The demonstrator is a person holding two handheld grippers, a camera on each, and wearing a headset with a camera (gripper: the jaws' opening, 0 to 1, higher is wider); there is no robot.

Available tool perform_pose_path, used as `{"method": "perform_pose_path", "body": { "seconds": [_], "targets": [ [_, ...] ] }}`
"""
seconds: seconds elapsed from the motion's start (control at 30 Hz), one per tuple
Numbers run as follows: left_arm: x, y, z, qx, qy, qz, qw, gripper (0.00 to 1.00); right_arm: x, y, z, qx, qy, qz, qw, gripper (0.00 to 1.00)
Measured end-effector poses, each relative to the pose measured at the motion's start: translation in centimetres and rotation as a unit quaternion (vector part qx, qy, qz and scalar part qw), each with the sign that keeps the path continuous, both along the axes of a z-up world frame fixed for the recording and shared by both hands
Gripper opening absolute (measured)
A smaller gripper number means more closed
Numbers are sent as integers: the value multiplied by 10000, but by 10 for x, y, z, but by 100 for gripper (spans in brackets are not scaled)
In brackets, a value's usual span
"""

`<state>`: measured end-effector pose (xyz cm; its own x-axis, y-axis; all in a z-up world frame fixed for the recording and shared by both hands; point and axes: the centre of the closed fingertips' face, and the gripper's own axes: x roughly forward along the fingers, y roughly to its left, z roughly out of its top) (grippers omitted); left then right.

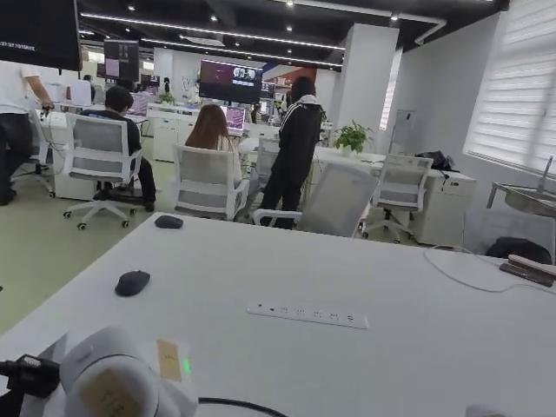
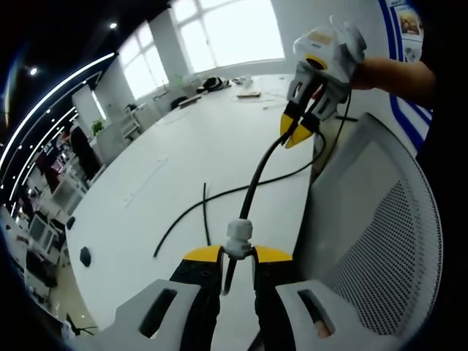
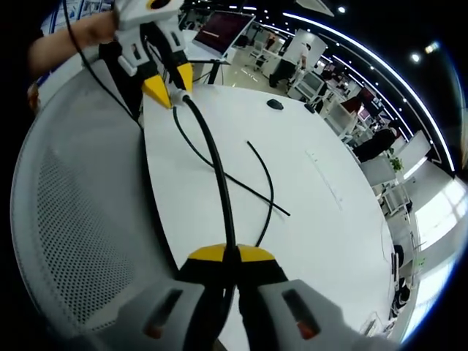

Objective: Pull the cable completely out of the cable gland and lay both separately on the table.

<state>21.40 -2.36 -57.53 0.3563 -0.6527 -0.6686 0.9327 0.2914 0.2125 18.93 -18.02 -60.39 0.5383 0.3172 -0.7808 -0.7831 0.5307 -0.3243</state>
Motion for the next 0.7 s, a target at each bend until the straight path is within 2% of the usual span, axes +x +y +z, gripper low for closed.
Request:
{"method": "perform_pose_path", "body": {
  "seconds": [0.17,0.2,0.3,0.33,0.4,0.47,0.6,0.7],
  "targets": [
    [-5,-2,-4,79,-42,-88,9999,16,-6,-3,-15,-408,285,-21,9988,4],
    [-5,-2,-3,81,-42,-85,9999,16,-6,-2,-16,-416,294,-30,9987,7],
    [-7,-4,-3,6,63,-36,10000,16,-10,19,-14,-242,375,52,9990,20],
    [-8,-5,-3,-4,79,-65,9999,16,-13,32,-13,-56,459,153,9988,19],
    [-10,-6,-4,-18,80,-114,9999,16,-14,51,-8,178,466,220,9985,20],
    [-12,-7,-5,-24,112,-183,9998,16,-16,67,-4,267,487,288,9980,21],
    [-17,-6,-9,23,98,-348,9993,16,-16,93,5,397,372,481,9974,22],
    [-21,-2,-16,31,143,-465,9988,16,-10,112,14,522,138,532,9971,21]
  ]
}}
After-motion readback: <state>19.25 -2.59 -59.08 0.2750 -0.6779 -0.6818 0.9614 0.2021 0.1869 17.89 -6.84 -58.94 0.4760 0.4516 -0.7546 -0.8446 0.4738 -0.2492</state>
